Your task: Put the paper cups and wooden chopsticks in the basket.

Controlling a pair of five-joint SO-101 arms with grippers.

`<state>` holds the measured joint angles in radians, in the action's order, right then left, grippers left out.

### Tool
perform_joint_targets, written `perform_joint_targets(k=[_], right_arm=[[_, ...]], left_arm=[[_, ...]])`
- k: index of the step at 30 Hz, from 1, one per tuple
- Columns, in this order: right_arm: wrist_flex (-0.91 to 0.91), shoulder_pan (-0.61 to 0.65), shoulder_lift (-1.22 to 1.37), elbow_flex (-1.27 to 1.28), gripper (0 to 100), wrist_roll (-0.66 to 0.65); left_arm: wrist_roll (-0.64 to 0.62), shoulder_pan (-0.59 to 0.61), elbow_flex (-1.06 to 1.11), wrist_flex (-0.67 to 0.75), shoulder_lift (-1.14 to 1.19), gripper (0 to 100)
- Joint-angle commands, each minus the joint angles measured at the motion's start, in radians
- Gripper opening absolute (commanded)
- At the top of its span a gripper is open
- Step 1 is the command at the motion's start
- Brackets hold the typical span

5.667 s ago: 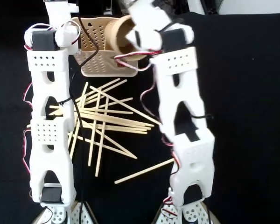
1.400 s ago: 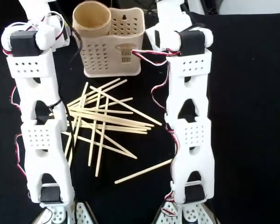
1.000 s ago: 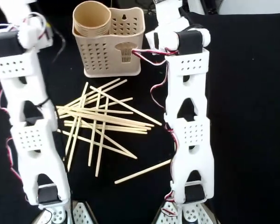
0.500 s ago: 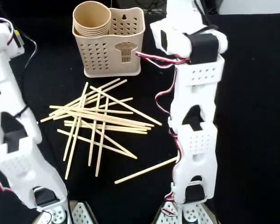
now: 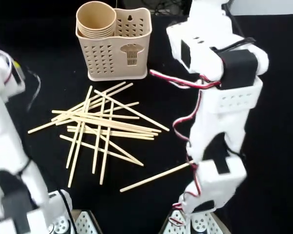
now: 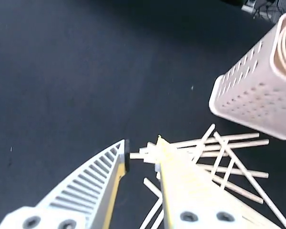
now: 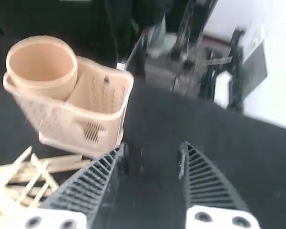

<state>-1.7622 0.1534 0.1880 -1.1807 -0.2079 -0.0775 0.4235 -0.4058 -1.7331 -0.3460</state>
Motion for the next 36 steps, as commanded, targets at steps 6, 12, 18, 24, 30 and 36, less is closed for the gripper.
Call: perform_joint_targets(k=[6, 12, 18, 24, 30, 36], right_arm=[[-0.005, 0.097, -0.331, 0.549, 17.2, -0.002], [0.087, 0.241, -0.524, 0.957, 17.6, -0.003], [0.413, 0.354, -0.653, 1.452, 17.7, -0.003], [0.914, 0.462, -0.633, 1.848, 17.8, -0.002], [1.100, 0.543, -0.538, 1.922, 17.8, -0.002], [1.129, 0.577, -0.321, 1.833, 27.3, -0.002]], left_arm=[[0.057, 0.030, 0.740, 0.255, -0.425, 12], [0.158, 0.159, 1.265, 0.482, -0.729, 12], [0.288, 0.168, 1.547, 0.493, -0.884, 12], [0.327, 0.199, 1.738, 0.606, -0.962, 12], [0.342, 0.219, 1.910, 0.689, -1.028, 12], [0.344, 0.220, 1.983, 0.710, -1.102, 12]])
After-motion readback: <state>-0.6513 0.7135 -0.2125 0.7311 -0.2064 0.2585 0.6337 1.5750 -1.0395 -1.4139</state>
